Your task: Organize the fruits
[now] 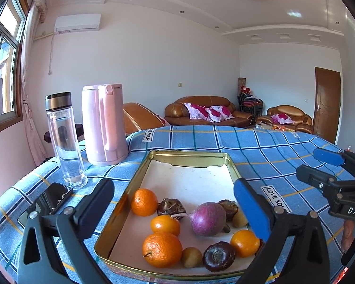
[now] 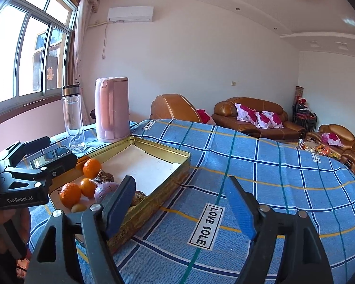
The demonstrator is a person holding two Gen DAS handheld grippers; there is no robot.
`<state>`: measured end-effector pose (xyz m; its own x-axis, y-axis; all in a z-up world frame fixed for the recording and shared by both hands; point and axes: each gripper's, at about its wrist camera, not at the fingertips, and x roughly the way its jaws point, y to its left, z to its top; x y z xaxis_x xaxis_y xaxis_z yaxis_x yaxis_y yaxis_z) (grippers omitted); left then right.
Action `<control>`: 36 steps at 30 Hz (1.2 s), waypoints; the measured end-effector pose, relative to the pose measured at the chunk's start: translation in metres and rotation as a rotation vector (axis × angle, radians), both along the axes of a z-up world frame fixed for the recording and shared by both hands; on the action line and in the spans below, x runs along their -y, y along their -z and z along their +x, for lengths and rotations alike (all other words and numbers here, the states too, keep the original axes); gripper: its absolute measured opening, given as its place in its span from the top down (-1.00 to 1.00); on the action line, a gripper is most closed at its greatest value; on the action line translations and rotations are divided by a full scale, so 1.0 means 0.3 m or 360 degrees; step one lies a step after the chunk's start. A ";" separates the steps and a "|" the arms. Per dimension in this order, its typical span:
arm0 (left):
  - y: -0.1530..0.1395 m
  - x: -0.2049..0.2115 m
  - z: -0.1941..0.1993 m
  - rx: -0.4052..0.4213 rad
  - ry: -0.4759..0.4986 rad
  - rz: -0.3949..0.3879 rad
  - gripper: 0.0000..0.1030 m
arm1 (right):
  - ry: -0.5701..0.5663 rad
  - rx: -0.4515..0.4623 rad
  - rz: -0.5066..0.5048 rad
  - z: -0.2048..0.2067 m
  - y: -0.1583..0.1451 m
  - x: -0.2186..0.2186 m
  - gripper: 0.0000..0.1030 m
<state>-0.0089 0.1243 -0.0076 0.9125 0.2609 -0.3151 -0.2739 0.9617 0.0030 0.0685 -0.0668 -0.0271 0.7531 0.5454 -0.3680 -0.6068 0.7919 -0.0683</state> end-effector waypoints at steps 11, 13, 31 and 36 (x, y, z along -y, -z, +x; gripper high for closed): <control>-0.014 0.041 -0.009 0.0009 0.0019 0.0036 -1.00 | 0.0021 0.0020 0.0031 -0.016 -0.017 0.040 -0.53; -0.014 0.043 -0.010 0.0011 0.0018 0.0039 -1.00 | 0.0022 0.0019 0.0034 -0.017 -0.018 0.044 -0.53; -0.023 0.071 -0.015 0.0012 0.0045 0.0064 -1.00 | 0.0041 0.0026 0.0065 -0.023 -0.022 0.071 -0.53; -0.032 0.107 -0.022 0.0035 0.0073 0.0114 -1.00 | 0.0059 0.0046 0.0075 -0.027 -0.031 0.086 -0.53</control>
